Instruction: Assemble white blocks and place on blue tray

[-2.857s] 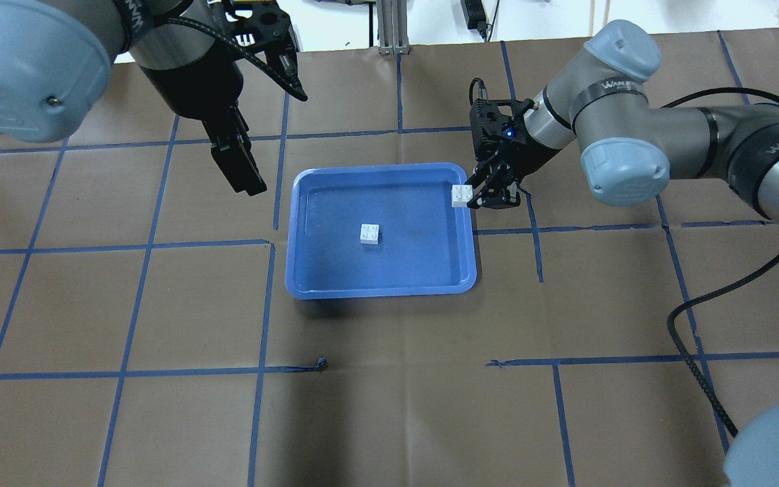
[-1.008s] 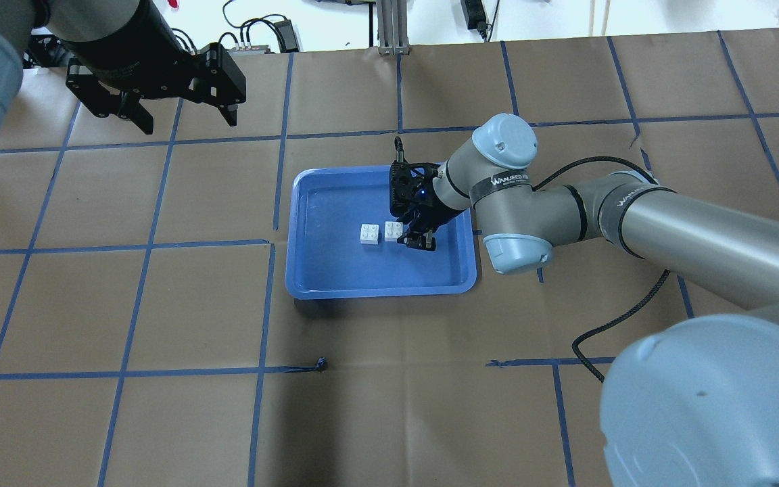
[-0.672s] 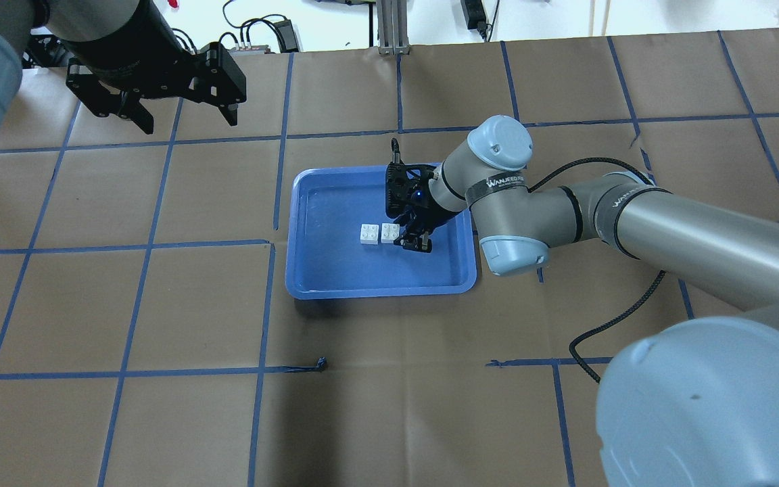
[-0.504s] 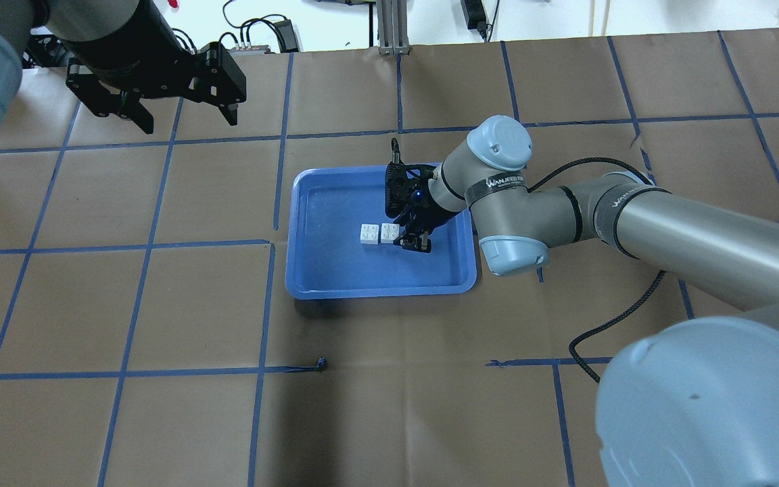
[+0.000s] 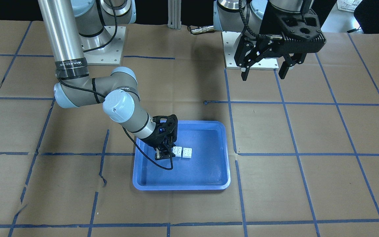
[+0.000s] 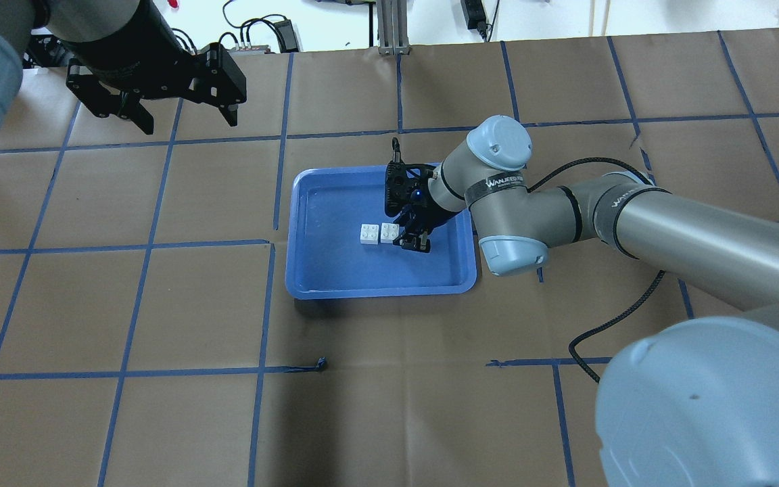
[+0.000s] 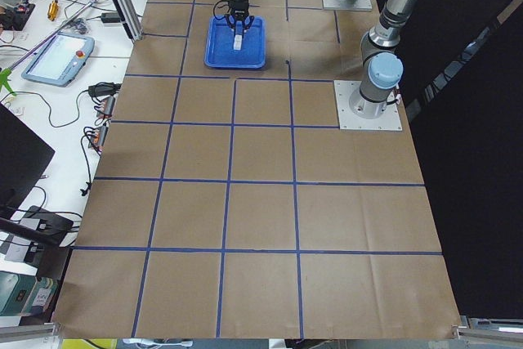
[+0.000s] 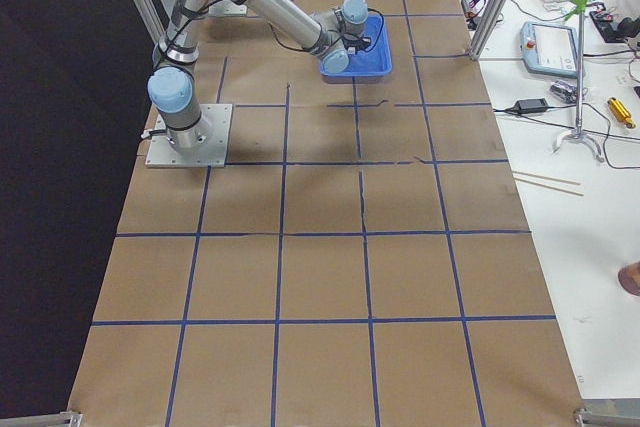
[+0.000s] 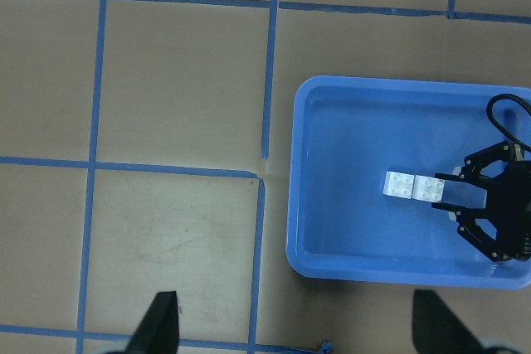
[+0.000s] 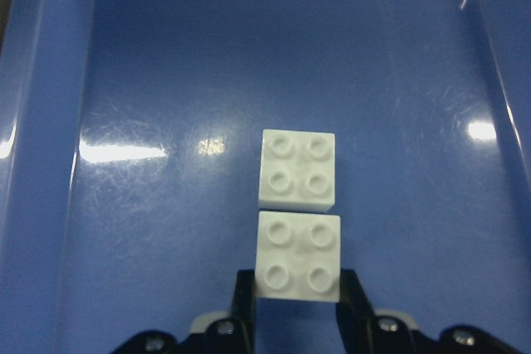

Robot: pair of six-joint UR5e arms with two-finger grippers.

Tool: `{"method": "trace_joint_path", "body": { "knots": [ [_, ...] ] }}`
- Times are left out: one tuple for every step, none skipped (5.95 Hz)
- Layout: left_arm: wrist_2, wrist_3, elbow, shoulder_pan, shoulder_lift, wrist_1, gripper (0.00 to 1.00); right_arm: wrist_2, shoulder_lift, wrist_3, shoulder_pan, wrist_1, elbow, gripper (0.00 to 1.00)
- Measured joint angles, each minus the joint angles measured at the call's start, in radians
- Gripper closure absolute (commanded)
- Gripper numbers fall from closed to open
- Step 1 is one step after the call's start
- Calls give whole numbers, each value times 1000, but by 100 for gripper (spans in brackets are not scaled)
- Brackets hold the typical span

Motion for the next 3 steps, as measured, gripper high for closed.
{"method": "trace_joint_path", "body": {
  "knots": [
    [0, 0, 0, 0, 0, 0, 1, 0, 0, 0, 1, -2, 0, 86],
    [-1, 0, 0, 0, 0, 0, 1, 0, 5, -3, 1, -8, -1, 85],
    [-1, 0, 0, 0, 0, 1, 1, 0, 12, -5, 2, -15, -3, 85]
  ]
}}
